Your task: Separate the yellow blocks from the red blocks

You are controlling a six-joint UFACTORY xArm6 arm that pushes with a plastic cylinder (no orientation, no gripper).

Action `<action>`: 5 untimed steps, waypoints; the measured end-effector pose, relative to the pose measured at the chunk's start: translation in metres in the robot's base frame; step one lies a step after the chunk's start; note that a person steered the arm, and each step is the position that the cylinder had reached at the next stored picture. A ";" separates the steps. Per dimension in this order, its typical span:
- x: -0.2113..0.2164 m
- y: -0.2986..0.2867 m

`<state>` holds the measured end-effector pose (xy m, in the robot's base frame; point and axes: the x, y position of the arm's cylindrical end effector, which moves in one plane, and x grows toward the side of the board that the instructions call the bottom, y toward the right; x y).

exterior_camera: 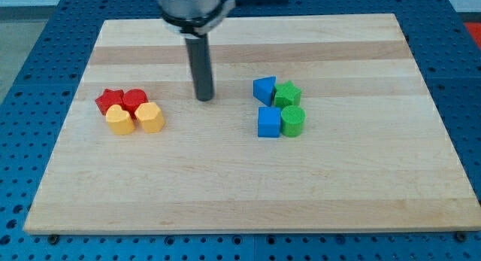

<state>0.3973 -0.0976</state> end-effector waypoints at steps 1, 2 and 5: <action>-0.025 -0.064; -0.038 -0.088; -0.058 -0.207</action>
<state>0.3394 -0.3042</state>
